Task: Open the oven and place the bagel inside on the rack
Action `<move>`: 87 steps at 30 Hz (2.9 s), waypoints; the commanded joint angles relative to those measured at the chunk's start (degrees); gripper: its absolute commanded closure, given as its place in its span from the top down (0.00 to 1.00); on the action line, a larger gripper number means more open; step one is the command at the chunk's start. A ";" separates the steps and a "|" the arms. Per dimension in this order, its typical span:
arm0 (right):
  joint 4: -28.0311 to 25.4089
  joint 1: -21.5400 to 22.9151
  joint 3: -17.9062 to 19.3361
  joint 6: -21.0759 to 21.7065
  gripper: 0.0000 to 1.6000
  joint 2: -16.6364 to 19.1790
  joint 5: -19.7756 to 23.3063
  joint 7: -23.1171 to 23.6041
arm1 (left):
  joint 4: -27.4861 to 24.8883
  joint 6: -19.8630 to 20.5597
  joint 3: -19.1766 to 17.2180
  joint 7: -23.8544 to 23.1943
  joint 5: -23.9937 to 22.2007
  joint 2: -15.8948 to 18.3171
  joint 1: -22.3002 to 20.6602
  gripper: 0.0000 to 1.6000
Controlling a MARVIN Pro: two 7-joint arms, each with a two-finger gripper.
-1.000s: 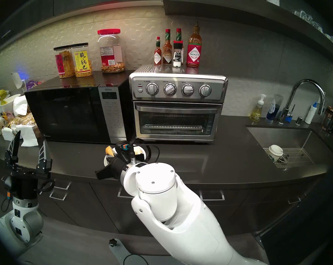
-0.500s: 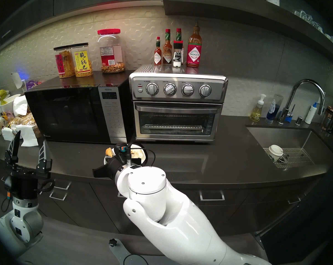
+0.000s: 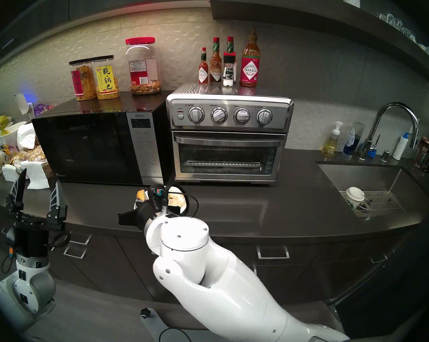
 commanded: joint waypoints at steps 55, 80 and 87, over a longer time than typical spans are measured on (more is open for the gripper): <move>8.71 4.95 1.98 -12.82 0.03 -8.03 9.14 -7.27 | -0.48 -0.03 -0.37 0.05 0.03 0.01 -0.06 1.00; 12.38 5.23 4.55 -14.86 0.04 -6.85 8.88 -5.58 | -0.50 -0.02 -0.39 0.04 0.02 0.01 -0.03 1.00; 12.38 5.23 5.12 -14.83 0.04 -7.01 8.64 -5.51 | -0.50 -0.02 -0.39 0.04 0.02 0.01 -0.04 1.00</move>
